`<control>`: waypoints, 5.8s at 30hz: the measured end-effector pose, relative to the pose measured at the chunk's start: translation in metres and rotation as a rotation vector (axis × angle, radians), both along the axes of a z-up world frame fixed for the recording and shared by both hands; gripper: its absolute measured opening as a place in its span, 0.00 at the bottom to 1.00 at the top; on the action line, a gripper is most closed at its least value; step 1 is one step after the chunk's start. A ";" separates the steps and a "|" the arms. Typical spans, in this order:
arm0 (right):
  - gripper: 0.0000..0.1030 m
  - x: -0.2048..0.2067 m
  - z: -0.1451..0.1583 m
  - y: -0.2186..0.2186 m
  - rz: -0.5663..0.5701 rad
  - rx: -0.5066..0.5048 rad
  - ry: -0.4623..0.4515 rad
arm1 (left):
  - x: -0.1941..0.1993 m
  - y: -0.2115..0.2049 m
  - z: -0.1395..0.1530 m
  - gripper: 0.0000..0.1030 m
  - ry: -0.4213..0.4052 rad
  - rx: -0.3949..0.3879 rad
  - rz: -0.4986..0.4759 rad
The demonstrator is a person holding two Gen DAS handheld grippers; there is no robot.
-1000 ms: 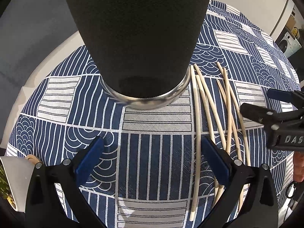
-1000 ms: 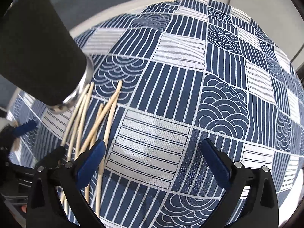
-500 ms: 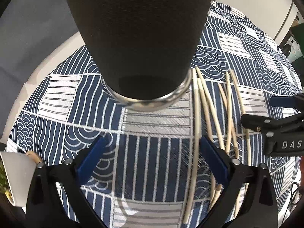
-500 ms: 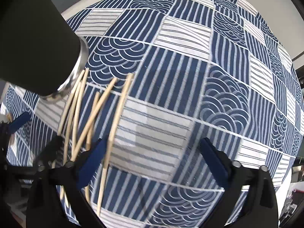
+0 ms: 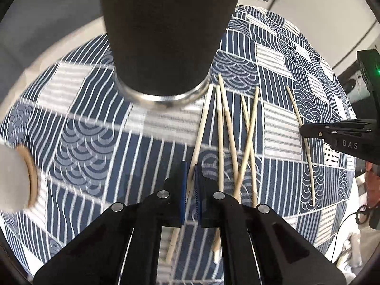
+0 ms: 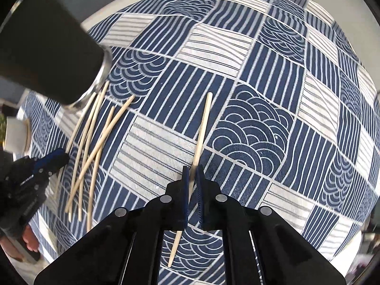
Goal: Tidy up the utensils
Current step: 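Close the left tool on one wooden stick while the right tool grasps another stick, then lift the left tool's stick over the black holder while the right tool carries its stick there, then lower the left tool's stick into the holder and open while the right tool releases its stick, then move both open tools down to the remaining sticks beside the holder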
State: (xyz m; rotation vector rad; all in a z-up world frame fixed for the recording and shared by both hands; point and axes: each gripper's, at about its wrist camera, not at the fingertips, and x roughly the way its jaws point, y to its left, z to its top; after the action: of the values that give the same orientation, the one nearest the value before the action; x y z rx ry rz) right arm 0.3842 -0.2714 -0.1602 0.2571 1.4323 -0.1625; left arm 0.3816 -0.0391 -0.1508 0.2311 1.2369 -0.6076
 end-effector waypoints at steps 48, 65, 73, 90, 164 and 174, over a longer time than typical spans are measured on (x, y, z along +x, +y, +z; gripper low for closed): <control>0.05 0.031 0.222 0.011 0.607 0.139 -0.570 | -0.061 0.016 0.202 0.05 -0.388 -0.005 0.489; 0.05 0.094 0.295 0.025 0.667 0.190 -0.763 | -0.003 0.009 0.241 0.05 -0.566 -0.209 0.545; 0.05 0.101 0.308 0.023 0.738 0.311 -1.028 | 0.005 0.008 0.238 0.05 -0.692 -0.300 0.589; 0.05 0.108 0.225 0.041 0.879 0.402 -1.105 | 0.021 -0.010 0.190 0.05 -0.851 -0.303 0.585; 0.92 -0.050 0.249 -0.040 0.416 0.140 -0.976 | -0.138 0.018 0.227 0.94 -0.662 -0.188 0.489; 0.92 -0.065 0.218 -0.041 0.451 0.114 -0.877 | -0.129 0.018 0.199 0.94 -0.550 -0.160 0.473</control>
State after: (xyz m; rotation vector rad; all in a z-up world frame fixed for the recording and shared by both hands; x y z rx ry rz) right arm 0.3191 -0.3128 0.0583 0.0687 0.5957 0.3696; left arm 0.2524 -0.0214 0.0484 -0.0347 0.6688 -0.2032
